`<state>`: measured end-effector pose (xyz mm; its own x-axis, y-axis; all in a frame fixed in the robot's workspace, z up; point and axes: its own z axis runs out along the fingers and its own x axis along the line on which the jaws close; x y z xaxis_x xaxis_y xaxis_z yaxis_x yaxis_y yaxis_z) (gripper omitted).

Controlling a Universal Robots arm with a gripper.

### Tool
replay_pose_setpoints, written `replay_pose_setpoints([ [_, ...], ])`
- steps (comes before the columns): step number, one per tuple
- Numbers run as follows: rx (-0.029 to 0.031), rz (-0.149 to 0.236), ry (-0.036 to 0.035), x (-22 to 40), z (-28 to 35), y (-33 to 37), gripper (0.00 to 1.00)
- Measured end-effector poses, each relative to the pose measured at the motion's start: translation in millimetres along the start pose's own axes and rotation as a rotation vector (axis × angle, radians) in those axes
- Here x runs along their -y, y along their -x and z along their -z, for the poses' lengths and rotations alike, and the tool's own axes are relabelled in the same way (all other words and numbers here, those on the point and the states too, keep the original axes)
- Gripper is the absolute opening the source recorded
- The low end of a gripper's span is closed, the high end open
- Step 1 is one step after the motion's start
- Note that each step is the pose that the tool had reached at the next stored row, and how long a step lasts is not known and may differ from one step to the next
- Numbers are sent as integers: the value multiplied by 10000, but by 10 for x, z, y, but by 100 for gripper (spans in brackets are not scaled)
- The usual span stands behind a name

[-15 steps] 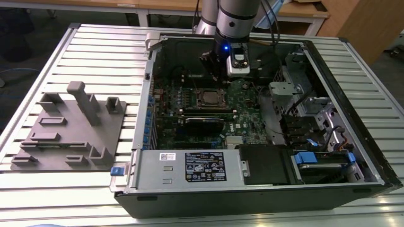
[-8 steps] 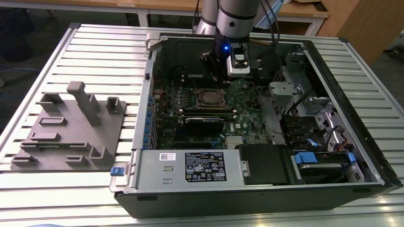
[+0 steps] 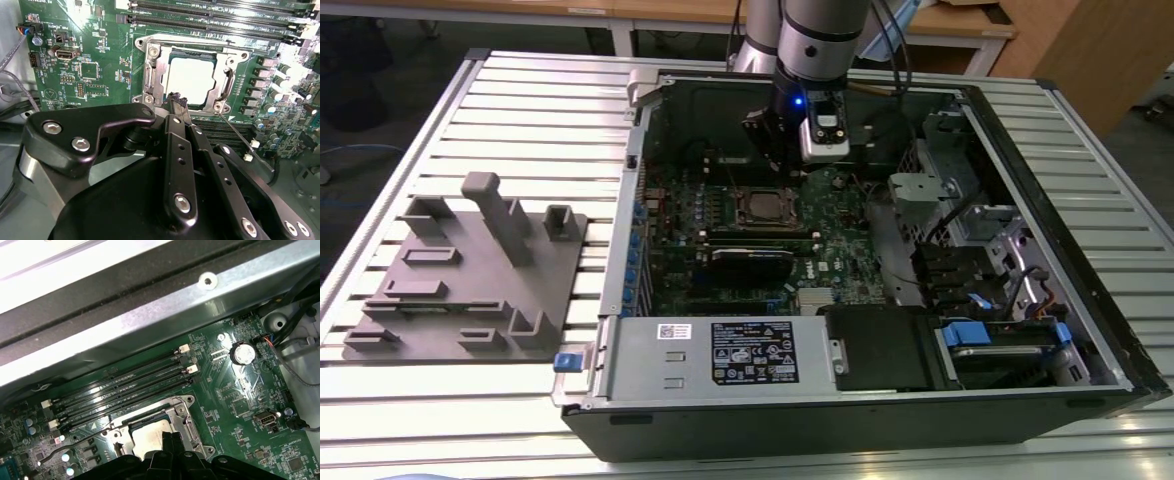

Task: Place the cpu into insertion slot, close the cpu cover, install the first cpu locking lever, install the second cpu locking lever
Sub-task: 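Close the cpu cover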

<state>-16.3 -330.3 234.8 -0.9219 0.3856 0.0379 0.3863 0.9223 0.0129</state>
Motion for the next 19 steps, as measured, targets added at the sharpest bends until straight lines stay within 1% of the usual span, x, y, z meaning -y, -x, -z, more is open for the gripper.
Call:
replay_pose_setpoints([
  [8,-1,38,-2,0,0,0,11],
  [12,-3,197,-8,0,0,0,11],
  [19,-3,244,-9,0,0,0,11],
])
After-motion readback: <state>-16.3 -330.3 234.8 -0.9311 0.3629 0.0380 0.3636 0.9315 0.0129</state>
